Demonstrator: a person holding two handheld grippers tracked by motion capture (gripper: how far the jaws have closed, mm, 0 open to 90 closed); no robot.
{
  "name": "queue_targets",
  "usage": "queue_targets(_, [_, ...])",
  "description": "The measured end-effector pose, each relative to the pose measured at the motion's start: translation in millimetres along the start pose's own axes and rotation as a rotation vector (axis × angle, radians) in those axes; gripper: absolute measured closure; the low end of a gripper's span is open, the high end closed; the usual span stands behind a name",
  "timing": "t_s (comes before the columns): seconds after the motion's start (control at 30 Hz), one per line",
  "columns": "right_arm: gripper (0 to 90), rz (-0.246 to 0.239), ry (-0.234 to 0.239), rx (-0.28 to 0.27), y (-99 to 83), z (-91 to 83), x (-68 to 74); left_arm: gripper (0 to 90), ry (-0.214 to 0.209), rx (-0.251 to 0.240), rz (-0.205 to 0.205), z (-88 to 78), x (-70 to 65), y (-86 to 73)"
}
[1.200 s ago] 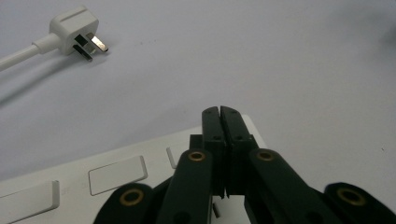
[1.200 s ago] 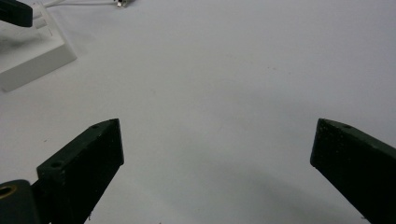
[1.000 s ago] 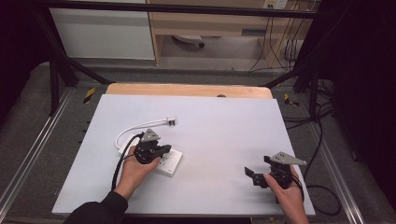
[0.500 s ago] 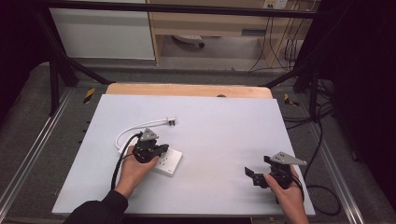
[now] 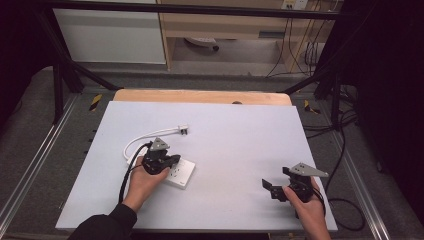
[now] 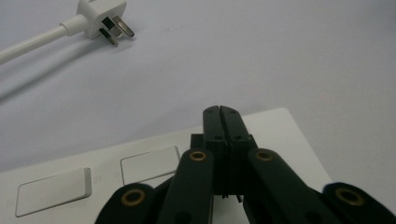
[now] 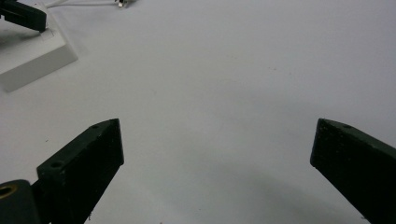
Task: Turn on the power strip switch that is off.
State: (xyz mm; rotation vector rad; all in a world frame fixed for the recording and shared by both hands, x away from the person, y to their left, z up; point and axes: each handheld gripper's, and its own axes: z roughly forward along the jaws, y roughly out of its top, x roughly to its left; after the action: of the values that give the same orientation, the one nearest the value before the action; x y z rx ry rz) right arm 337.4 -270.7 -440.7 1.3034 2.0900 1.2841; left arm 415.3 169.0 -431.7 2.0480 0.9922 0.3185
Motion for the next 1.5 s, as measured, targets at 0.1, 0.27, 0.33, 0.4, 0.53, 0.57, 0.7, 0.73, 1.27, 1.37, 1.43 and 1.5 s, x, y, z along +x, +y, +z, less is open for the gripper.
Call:
queue_targets(0.1, [3.1, 0.000, -0.001, 0.000, -0.1, -0.1, 0.0, 90.0, -0.005, -0.001, -0.005, 0.1, 0.8, -0.1])
queue_targets(0.27, [3.1, -0.001, 0.001, 0.003, -0.2, -0.2, 0.2, 90.0, -0.014, -0.001, -0.004, -0.1, 2.5, -0.3])
queue_targets(0.33, [3.1, -0.001, -0.001, 0.000, -0.2, -0.2, 0.1, 90.0, -0.015, -0.001, -0.005, -0.1, 2.7, -0.4])
queue_targets(0.4, [3.1, -0.001, -0.001, 0.001, -0.2, -0.2, 0.1, 90.0, -0.018, 0.000, -0.005, -0.1, 3.0, -0.4])
queue_targets(0.53, [3.1, 0.002, 0.001, 0.001, -0.2, -0.3, 0.4, 90.0, -0.014, -0.001, -0.005, -0.1, 3.6, -0.5])
queue_targets(0.57, [3.1, 0.002, 0.000, 0.001, -0.2, -0.3, 0.3, 90.0, -0.021, 0.000, -0.008, 0.2, 3.7, -0.6])
queue_targets(0.7, [3.1, 0.001, 0.000, 0.000, -0.2, -0.3, 0.3, 90.0, 0.012, 0.008, 0.002, -0.1, 6.3, -1.7])
queue_targets(0.73, [3.1, 0.001, 0.001, 0.001, -0.2, -0.4, 0.3, 90.0, -0.003, 0.005, -0.029, -0.9, 8.8, -2.5])
queue_targets(1.27, [3.2, -0.001, 0.002, 0.001, 0.0, 0.0, 0.5, 90.0, -0.011, -0.018, -0.014, -1.3, 7.3, -4.1])
queue_targets(1.37, [3.2, 0.001, 0.001, -0.003, 0.1, -0.4, 0.5, 90.0, -0.023, -0.027, -0.010, -0.3, 4.8, -2.7])
queue_targets(1.43, [3.2, 0.001, 0.001, -0.002, 0.0, -0.4, 0.4, 90.0, -0.028, -0.033, -0.005, 0.0, 2.7, -0.8])
queue_targets(1.5, [3.2, 0.001, 0.001, -0.003, 0.0, -0.4, 0.5, 90.0, -0.029, -0.037, 0.001, -0.4, 1.6, 1.1])
